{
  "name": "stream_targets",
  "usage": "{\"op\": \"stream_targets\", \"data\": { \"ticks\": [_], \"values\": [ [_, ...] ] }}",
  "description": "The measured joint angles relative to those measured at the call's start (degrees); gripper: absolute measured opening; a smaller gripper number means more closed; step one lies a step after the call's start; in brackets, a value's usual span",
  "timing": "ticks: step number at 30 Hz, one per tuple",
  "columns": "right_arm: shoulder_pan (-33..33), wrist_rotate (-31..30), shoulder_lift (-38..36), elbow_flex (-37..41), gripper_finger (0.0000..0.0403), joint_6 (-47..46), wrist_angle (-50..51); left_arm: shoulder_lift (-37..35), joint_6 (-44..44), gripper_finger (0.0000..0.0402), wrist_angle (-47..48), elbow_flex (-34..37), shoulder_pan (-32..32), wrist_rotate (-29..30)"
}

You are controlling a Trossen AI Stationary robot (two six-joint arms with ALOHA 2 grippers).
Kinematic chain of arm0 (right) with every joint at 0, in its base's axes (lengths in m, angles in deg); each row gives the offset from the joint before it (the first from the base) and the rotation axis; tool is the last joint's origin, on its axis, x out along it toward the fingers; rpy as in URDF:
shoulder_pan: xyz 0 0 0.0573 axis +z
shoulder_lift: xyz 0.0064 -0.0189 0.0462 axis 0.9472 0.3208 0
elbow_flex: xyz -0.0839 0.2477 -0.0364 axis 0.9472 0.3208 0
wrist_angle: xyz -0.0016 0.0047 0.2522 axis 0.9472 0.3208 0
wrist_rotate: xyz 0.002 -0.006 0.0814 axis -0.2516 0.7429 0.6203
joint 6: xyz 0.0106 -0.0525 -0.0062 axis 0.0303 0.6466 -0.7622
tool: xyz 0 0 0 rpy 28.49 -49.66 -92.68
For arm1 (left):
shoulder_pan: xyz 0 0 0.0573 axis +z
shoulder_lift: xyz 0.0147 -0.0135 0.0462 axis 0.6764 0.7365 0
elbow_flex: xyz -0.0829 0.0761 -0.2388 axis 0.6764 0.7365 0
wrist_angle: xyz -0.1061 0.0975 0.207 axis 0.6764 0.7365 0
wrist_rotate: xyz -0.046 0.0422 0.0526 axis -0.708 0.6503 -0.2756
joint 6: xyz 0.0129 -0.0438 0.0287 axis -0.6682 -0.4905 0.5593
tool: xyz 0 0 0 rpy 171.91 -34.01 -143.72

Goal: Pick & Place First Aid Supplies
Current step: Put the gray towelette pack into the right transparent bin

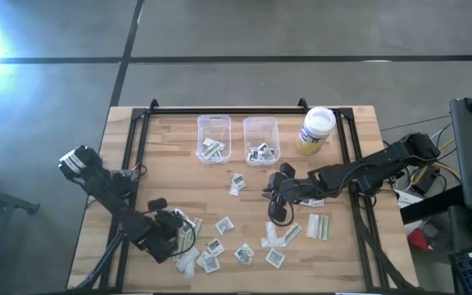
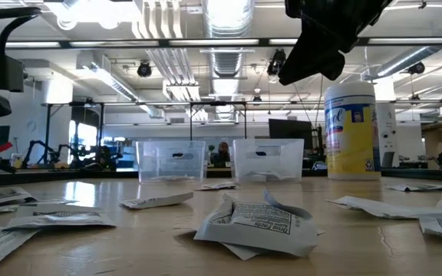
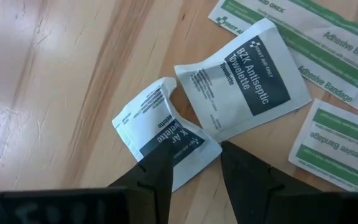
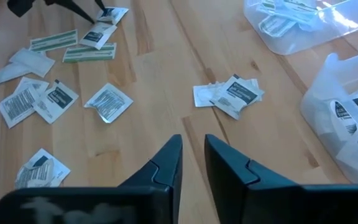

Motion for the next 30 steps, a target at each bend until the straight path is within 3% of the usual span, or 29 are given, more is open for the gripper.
{"op": "stream_targets", "data": {
  "ticks": [13, 30],
  "values": [
    [0.0, 0.0, 0.0, 0.0, 0.0066, 0.0, 0.0, 0.0, 1.2, 0.0007, 0.3, 0.9, 0.0, 1.1],
    [0.4, 0.1, 0.0, 0.0, 0.0064, -0.2, -0.2, -1.8, 3.4, 0.0000, 0.3, -0.1, 0.0, 4.2]
  ]
}}
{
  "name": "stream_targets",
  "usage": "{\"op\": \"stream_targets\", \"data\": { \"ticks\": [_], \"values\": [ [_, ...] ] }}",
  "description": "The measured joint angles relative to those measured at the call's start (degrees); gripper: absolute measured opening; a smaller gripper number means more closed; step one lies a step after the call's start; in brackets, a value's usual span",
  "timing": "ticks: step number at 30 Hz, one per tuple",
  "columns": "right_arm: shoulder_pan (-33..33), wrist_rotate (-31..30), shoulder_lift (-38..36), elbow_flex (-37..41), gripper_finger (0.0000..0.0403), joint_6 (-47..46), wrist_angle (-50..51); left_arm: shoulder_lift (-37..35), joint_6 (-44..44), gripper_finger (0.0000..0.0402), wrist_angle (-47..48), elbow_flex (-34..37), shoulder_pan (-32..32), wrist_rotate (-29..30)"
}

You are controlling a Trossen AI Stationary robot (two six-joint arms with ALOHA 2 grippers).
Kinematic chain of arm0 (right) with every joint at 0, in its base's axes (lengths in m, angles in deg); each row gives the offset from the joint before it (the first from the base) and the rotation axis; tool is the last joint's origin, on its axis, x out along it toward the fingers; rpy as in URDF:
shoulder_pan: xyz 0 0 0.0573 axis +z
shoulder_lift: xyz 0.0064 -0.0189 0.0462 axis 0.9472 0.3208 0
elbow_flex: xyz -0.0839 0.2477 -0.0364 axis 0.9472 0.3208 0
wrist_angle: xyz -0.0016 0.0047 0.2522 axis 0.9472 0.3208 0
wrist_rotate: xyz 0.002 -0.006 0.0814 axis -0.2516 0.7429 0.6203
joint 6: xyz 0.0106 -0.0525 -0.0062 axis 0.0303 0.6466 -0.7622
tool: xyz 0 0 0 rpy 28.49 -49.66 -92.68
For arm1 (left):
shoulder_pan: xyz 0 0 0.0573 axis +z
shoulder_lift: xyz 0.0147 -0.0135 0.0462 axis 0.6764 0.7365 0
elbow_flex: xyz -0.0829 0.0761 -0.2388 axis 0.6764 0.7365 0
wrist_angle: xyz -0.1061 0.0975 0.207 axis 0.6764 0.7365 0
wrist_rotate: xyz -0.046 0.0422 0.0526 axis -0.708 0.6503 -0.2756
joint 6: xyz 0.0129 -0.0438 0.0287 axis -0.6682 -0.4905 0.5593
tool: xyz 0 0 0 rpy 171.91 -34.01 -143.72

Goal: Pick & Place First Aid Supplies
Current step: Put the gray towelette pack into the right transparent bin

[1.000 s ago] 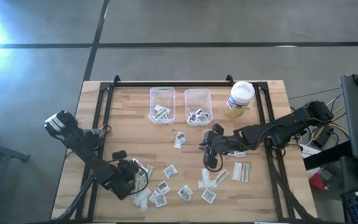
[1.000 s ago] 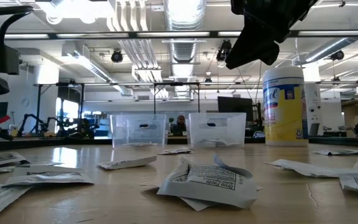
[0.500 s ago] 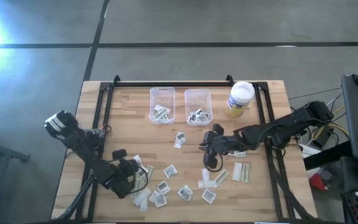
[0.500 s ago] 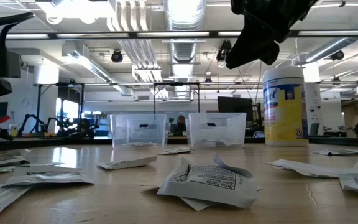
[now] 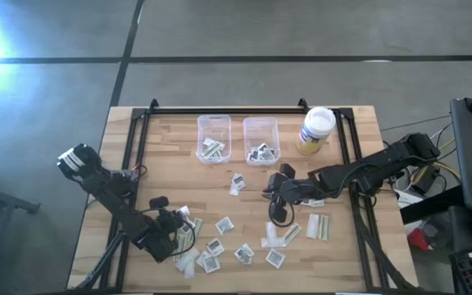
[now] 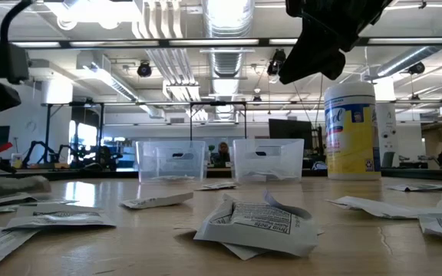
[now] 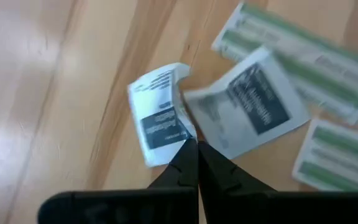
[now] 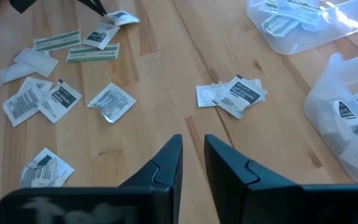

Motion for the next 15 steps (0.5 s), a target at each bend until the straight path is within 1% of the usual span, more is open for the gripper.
{"op": "stream_targets", "data": {
  "ticks": [5, 11, 15],
  "values": [
    [1.2, 0.1, 0.0, 0.0, 0.0059, 0.2, -1.0, -3.1, 0.3, 0.0000, 0.0, -0.1, 0.0, 2.2],
    [3.0, 0.1, 0.0, 0.0, 0.0063, 0.5, -1.4, -7.2, 1.8, 0.0000, -0.6, -0.1, 0.0, 7.5],
    [3.3, 0.1, 0.0, 0.0, 0.0070, 0.7, -2.0, -9.2, 4.7, 0.0000, -4.0, -0.1, 0.0, 11.3]
  ]
}}
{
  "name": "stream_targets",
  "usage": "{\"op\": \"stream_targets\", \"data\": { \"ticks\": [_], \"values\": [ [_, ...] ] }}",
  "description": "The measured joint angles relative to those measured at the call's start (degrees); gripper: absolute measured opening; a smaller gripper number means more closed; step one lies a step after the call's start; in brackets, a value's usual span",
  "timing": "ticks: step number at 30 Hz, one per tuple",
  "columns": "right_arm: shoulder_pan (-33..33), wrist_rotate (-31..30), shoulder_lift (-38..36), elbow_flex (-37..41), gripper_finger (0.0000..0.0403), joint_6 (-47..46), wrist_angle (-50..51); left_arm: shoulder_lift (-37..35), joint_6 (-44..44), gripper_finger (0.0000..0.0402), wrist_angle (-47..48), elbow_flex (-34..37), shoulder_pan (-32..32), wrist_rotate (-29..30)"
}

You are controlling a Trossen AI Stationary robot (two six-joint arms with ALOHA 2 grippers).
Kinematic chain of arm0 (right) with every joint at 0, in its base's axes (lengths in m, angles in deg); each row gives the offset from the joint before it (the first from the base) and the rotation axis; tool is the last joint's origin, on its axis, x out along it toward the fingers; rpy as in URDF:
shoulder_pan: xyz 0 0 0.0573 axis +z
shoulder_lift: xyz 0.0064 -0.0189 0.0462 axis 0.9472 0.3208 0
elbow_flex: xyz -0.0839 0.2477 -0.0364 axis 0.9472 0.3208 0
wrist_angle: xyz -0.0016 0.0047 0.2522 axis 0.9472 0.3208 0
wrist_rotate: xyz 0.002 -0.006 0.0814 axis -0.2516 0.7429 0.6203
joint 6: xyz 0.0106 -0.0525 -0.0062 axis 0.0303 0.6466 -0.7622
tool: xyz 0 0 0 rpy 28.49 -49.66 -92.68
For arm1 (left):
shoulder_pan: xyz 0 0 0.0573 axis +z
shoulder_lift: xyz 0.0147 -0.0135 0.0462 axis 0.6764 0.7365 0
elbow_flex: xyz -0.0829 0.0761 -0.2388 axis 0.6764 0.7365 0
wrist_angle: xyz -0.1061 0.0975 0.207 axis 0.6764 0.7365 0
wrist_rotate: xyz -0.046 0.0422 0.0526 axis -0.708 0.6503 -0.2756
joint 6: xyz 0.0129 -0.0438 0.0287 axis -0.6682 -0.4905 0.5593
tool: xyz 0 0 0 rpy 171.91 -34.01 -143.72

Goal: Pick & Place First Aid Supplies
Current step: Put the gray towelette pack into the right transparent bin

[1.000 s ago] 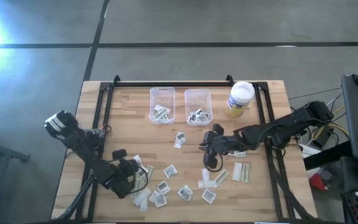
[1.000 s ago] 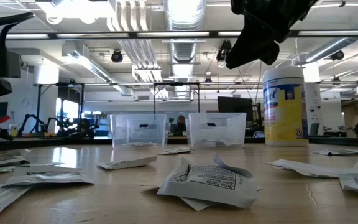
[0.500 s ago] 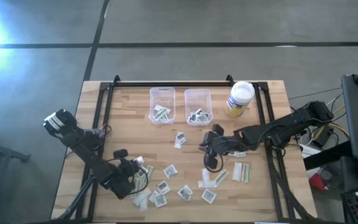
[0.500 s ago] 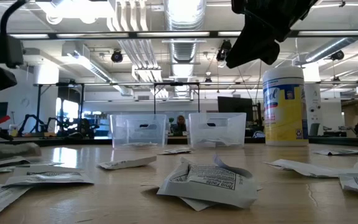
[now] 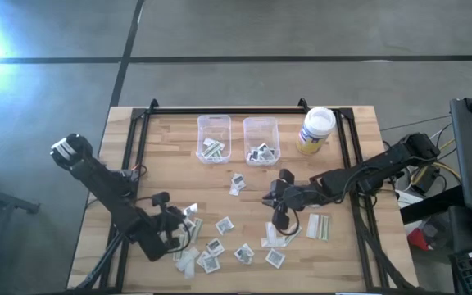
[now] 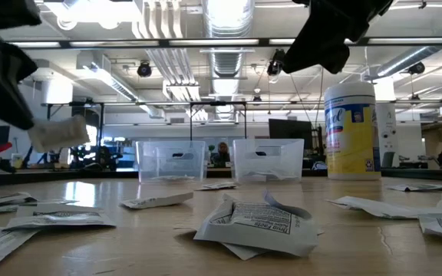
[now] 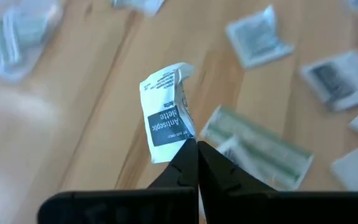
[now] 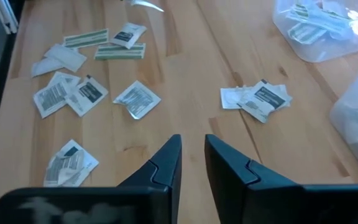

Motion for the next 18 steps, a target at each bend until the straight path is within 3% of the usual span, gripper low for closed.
{"op": "stream_targets", "data": {
  "ticks": [7, 18],
  "values": [
    [0.0, 0.1, 2.0, 0.0, 0.0085, 4.5, -5.0, -0.8, 7.0, 0.0000, -8.4, 0.0, 0.1, 4.6],
    [0.0, 1.1, 8.4, -0.2, 0.0124, 16.6, -18.6, -1.0, 14.1, 0.0000, -17.6, 0.0, 1.7, 4.9]
  ]
}}
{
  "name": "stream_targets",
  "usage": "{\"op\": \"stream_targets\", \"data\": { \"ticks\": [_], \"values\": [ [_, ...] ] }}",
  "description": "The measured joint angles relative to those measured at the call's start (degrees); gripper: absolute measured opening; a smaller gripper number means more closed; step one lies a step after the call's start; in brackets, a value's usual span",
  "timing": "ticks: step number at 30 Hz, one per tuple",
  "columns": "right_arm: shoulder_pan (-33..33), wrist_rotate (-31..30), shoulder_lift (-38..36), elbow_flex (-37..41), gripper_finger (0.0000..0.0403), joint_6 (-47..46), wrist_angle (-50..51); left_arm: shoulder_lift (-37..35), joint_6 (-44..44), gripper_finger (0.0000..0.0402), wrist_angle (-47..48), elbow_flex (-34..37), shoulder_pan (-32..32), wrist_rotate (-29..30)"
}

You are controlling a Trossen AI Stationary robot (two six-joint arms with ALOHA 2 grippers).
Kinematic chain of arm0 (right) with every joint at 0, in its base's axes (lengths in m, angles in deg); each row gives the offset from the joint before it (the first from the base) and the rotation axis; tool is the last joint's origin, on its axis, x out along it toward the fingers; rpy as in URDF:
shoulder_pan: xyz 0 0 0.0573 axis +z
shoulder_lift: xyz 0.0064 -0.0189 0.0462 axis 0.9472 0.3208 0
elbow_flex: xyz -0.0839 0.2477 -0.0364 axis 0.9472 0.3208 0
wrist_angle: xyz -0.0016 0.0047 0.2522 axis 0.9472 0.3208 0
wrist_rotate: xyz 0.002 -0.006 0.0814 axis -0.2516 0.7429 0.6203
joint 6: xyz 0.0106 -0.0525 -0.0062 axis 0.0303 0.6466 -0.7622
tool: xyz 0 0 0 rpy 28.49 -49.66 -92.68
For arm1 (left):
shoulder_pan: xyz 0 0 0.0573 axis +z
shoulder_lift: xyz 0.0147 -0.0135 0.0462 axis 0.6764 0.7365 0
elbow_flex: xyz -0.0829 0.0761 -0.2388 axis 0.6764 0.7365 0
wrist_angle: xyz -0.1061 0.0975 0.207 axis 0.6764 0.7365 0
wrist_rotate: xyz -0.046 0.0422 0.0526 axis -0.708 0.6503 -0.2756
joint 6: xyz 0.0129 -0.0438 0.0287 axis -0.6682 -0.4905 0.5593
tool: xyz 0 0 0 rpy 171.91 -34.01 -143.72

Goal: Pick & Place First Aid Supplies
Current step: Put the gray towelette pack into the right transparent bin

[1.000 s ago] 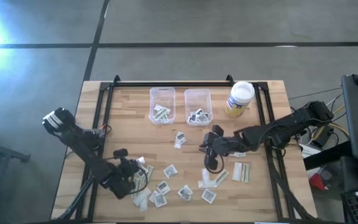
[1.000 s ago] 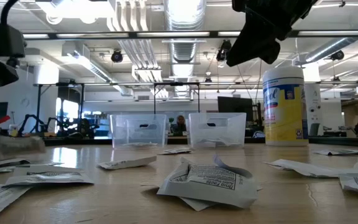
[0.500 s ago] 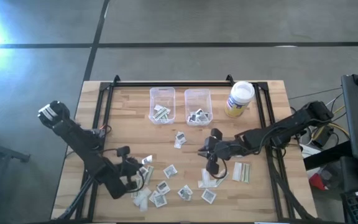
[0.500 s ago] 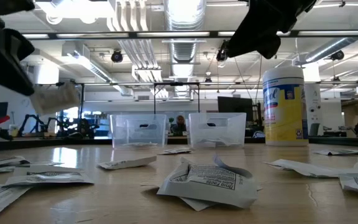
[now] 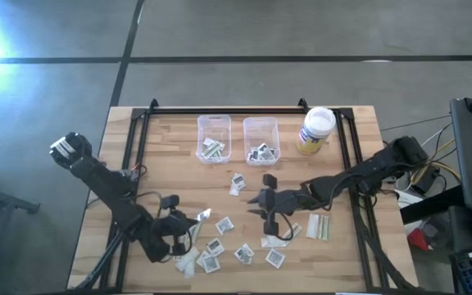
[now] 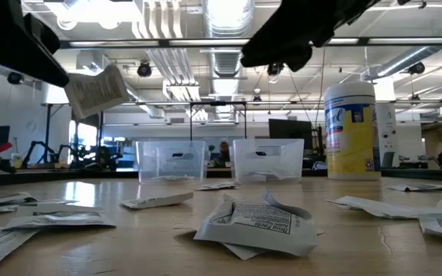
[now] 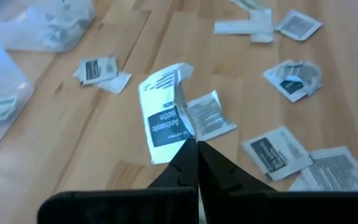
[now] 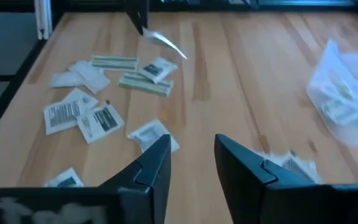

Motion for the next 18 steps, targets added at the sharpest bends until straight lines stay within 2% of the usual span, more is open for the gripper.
{"op": "stream_targets", "data": {
  "ticks": [9, 18],
  "values": [
    [0.1, 0.5, 1.4, -4.0, 0.0152, 8.0, -1.4, -1.3, 11.2, 0.0000, -11.6, 0.0, 3.3, -4.1],
    [1.4, 0.9, 1.4, -6.3, 0.0155, 18.4, -1.3, -1.4, 22.6, 0.0000, -20.6, 0.0, 8.3, -11.4]
  ]
}}
